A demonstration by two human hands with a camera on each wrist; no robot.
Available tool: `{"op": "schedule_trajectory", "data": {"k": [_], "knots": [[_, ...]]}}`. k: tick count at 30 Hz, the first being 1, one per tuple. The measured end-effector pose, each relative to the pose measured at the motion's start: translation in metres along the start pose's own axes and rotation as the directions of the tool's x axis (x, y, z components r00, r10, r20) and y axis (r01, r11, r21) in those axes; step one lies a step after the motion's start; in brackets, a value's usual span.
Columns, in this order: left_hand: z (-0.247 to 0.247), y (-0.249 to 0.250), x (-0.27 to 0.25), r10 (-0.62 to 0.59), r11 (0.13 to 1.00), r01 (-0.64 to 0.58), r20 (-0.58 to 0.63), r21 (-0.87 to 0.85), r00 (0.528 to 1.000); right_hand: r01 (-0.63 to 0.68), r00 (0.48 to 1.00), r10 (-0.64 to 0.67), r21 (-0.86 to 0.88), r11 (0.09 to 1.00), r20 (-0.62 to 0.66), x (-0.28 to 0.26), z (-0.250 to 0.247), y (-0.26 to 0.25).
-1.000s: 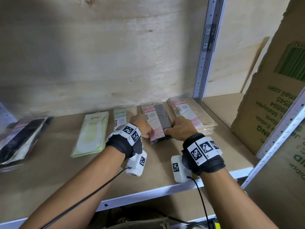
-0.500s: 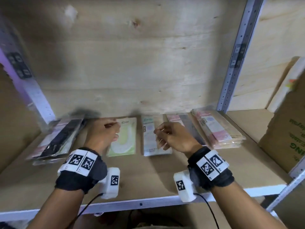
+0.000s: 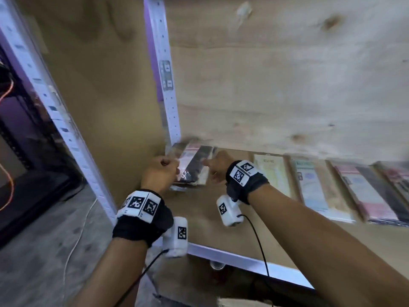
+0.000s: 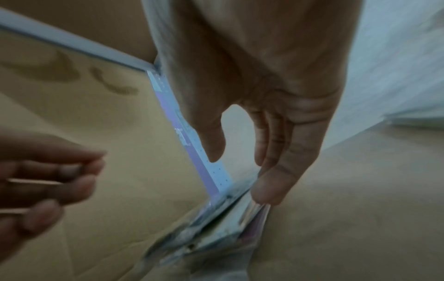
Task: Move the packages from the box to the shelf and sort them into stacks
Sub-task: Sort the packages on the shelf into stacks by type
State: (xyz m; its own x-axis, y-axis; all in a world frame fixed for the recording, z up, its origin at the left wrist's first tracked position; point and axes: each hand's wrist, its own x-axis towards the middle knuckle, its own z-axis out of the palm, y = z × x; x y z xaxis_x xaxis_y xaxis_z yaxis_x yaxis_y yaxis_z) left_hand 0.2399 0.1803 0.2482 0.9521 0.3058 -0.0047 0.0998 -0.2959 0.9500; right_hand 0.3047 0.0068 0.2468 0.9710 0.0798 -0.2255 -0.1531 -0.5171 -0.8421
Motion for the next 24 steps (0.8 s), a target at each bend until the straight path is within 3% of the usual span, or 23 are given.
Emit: {"op": "schedule_trajectory", "data": {"k": [4,7,15,19,24], "knots": [[-0.02,-0.01,0.002,-0.013,1.0,0.014,-0.045,0.015,0.999,-0.017,0.998,0.017,0.003,1.0,-0.057,0.027,0.026,0.004],[-0.027,-0.012,0.0,-0.016,1.0,0.016,-0.038,-0.011,0.999,-0.038,0.998,0.033,-0.096,0.995,-0.058,0.034,0.032,0.011],[-0.017,-0.015,-0.004,-0.004,1.0,0.004,0.029,-0.005,1.0,-0.106,0.994,0.099,-0.256,0.961,-0.039,0.001,0.004,0.028],[0.003,-0.008,-0.011,-0.006,1.0,0.006,0.046,-0.002,0.999,-0.087,0.996,0.085,-0.238,0.967,-0.021,-0.029,-0.023,0.034],[0.023,0.004,-0.015,0.106,0.973,-0.099,-0.022,0.21,0.994,0.013,1.0,-0.013,-0.072,0.997,-0.004,-0.083,-0.067,0.054]]}}
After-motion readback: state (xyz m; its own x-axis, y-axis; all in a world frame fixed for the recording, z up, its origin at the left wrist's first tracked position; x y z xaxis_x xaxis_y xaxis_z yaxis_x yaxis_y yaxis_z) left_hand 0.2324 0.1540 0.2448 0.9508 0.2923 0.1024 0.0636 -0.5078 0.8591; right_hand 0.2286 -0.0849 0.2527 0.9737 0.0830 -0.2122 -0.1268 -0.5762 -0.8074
